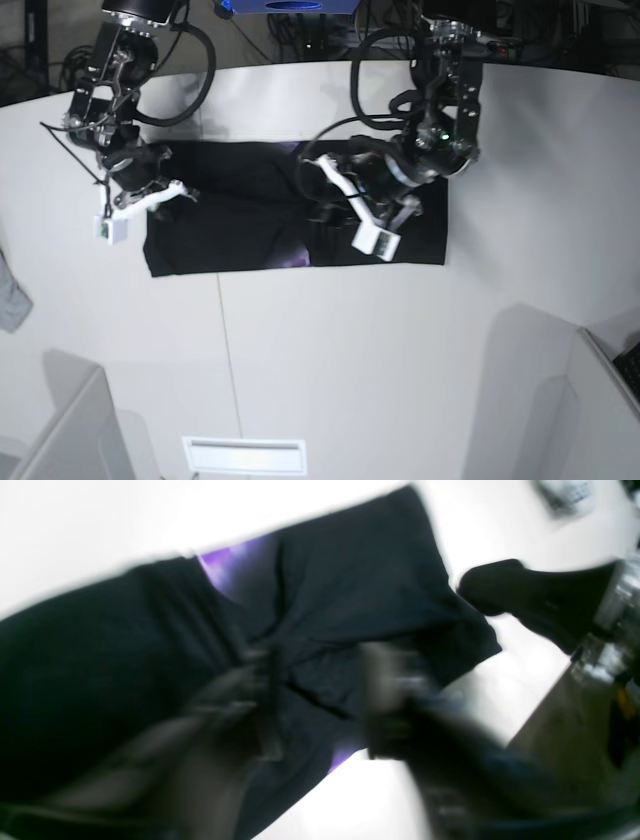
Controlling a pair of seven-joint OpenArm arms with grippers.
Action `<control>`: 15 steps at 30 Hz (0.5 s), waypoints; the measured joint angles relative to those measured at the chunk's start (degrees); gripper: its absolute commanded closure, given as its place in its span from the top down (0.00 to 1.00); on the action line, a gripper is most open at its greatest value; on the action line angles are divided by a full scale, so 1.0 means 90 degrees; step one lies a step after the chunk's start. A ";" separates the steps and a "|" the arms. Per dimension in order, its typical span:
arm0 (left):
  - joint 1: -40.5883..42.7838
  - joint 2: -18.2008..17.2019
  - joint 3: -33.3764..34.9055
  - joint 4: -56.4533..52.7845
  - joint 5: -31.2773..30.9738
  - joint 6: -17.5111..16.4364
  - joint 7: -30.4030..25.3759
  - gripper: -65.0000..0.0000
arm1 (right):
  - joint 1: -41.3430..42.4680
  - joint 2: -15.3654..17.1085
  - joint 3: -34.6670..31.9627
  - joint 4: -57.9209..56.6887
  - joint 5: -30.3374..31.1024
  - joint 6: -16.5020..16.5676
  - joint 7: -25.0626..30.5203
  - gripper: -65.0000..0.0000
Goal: Fold the T-shirt properly
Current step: 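Release the strip and raise both grippers away from the shirt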
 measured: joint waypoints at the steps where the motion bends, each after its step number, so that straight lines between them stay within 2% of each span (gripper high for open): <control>1: 0.0165 -0.0131 -0.0350 0.0097 0.0041 0.0007 0.0002 0.00 | 0.0058 0.0022 0.0136 -0.0002 -0.0078 -0.0005 0.0029 0.00; 4: 0.0566 -0.0466 -0.1426 0.0051 0.0253 0.0092 0.0104 0.00 | 0.0192 0.0024 0.0296 -0.0002 -0.0066 -0.0017 -0.0068 0.00; 7: 0.0860 -0.0627 -0.2487 0.0066 0.0107 0.0000 0.0019 0.00 | 0.0464 -0.0058 0.0563 -0.0007 -0.0041 -0.0010 -0.0673 0.40; 9: 0.1030 -0.0782 -0.3160 0.0066 0.0148 0.0017 0.0032 0.00 | 0.0673 -0.0007 0.0750 -0.0051 -0.0032 -0.0010 -0.0821 0.58; 11: 0.1110 -0.0935 -0.3696 0.0063 0.0170 0.0002 0.0027 0.00 | 0.0884 0.0056 0.0937 -0.0316 0.0126 0.0019 -0.0964 0.64; 13: 0.1202 -0.1086 -0.4082 0.0063 0.0172 -0.0051 -0.0002 0.00 | 0.1027 0.0151 0.1137 -0.0835 0.0551 0.0350 -0.1056 0.64; 15: 0.1268 -0.1168 -0.4437 0.0063 0.0221 -0.0350 0.0007 0.00 | 0.1202 0.0483 0.1185 -0.1508 0.0840 0.0607 -0.1275 0.64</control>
